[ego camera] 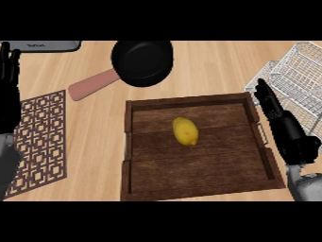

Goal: Pick the lemon from the tray and place it in the tiered basket

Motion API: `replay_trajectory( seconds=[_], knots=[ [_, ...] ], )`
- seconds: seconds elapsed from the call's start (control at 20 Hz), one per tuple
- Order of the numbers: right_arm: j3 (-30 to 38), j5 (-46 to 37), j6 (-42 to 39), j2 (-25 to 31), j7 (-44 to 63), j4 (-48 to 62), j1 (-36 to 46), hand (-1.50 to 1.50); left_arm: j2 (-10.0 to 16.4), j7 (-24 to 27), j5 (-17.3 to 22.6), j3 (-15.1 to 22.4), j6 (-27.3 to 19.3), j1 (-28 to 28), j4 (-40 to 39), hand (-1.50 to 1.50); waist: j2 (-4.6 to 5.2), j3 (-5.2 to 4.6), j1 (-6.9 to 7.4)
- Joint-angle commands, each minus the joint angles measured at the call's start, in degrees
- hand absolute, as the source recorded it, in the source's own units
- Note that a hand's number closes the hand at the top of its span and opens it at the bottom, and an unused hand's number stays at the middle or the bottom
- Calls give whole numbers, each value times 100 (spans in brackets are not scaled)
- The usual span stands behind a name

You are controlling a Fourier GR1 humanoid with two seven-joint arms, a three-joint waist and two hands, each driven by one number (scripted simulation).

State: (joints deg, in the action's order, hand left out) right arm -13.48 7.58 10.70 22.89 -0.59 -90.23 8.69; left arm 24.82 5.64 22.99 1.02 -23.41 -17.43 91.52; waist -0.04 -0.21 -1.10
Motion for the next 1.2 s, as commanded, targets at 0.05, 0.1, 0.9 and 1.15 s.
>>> replay_trajectory(
  seconds=[0.05,0.1,0.9,1.15],
  knots=[
    [-64,81,299,-701,275,153,420,150,257,-131,-499,334,248,159,-517,0,25,22,130],
    [49,318,286,-753,175,-89,172,150,413,-277,-760,470,140,300,-600,0,16,26,84],
    [-393,-1911,1857,355,3907,-1718,-670,-150,484,-885,-1670,1293,221,809,-838,0,-35,0,11],
    [-822,-1751,383,1124,5424,-2065,184,-150,475,-631,-1602,1210,383,867,-1126,0,-5,-16,143]
  ],
)
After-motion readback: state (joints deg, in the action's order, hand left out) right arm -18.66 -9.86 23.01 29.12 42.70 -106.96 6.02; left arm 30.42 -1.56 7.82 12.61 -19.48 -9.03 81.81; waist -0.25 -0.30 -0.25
